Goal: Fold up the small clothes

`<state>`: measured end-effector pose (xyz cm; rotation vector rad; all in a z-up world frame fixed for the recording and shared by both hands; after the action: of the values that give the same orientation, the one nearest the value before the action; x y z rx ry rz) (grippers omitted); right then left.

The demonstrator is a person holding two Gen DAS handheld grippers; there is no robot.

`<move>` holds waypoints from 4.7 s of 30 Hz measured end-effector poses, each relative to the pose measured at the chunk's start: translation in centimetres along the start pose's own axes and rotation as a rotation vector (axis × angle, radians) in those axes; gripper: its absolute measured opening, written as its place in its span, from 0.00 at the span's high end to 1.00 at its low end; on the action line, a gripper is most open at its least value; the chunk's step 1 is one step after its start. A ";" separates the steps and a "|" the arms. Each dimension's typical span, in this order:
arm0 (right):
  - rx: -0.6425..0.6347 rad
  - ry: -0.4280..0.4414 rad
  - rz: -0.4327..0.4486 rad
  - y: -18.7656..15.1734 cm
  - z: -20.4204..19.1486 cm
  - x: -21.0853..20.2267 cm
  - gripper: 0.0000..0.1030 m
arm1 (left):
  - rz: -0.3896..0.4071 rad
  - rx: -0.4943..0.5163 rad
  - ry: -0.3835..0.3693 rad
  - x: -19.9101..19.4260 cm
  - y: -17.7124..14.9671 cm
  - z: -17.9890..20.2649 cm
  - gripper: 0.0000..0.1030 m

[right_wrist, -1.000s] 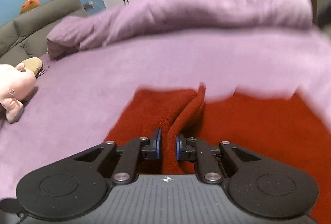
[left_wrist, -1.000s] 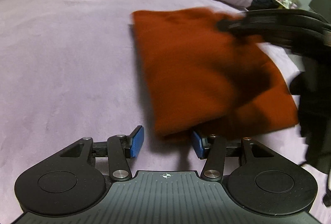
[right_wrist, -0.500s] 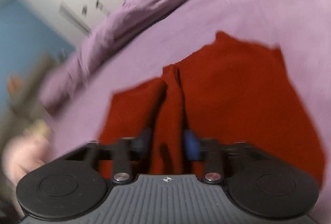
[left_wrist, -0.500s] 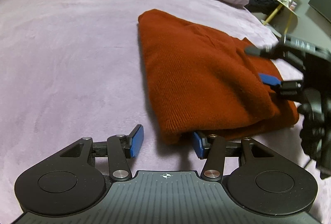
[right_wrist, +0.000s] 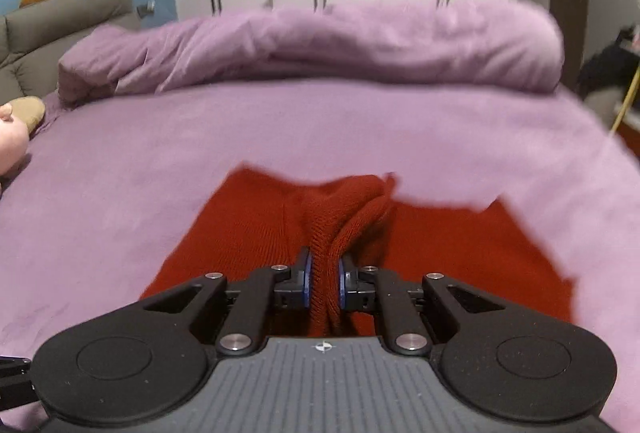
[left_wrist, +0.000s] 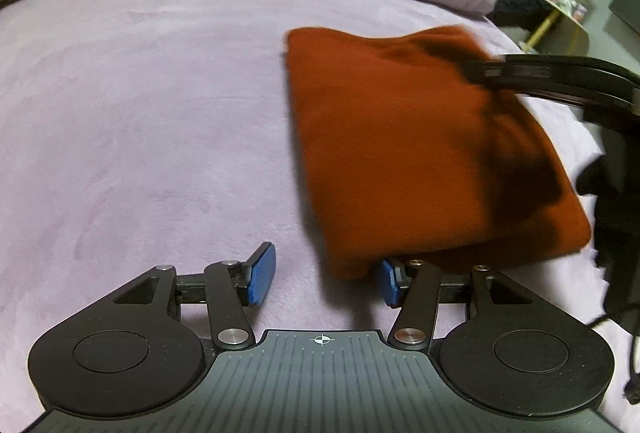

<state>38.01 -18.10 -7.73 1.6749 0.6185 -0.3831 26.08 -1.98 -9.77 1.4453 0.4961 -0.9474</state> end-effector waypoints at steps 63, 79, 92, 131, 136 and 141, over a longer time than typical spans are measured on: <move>0.420 -0.049 0.112 -8.1 12.7 -12.8 0.67 | -0.076 0.096 0.025 1.0 1.8 5.6 0.39; 0.870 0.343 -0.110 -11.3 12.5 -7.4 0.66 | -0.027 -0.012 0.001 -2.6 1.2 1.7 0.39; 0.459 0.295 -0.071 -9.6 3.1 -4.4 0.50 | -0.048 -0.171 0.060 -5.0 -1.6 -4.2 0.39; 0.462 0.090 -0.068 -4.0 13.4 -4.8 0.79 | 0.059 -0.054 -0.107 1.5 6.5 3.3 0.29; 0.327 0.041 0.007 -3.0 12.9 -6.0 0.90 | 0.101 -0.023 -0.099 1.4 6.9 3.7 0.28; 0.288 -0.088 -0.032 -4.9 14.4 -4.3 0.89 | 0.059 -0.044 -0.139 3.2 6.5 4.0 0.27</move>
<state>32.95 -32.39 -12.03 1.9118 0.5447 -0.5881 32.02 -7.50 -7.87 1.3369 0.3677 -0.9758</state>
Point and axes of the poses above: each gripper's, at about its wrist camera, not at the fingertips, and x roughly the way its jaws point, z to its right, y to its top, the point moved 3 cm from there along x, roughly the way its jaws point, and after that the axes turned 12 degrees about x, right-handed, at the moved point
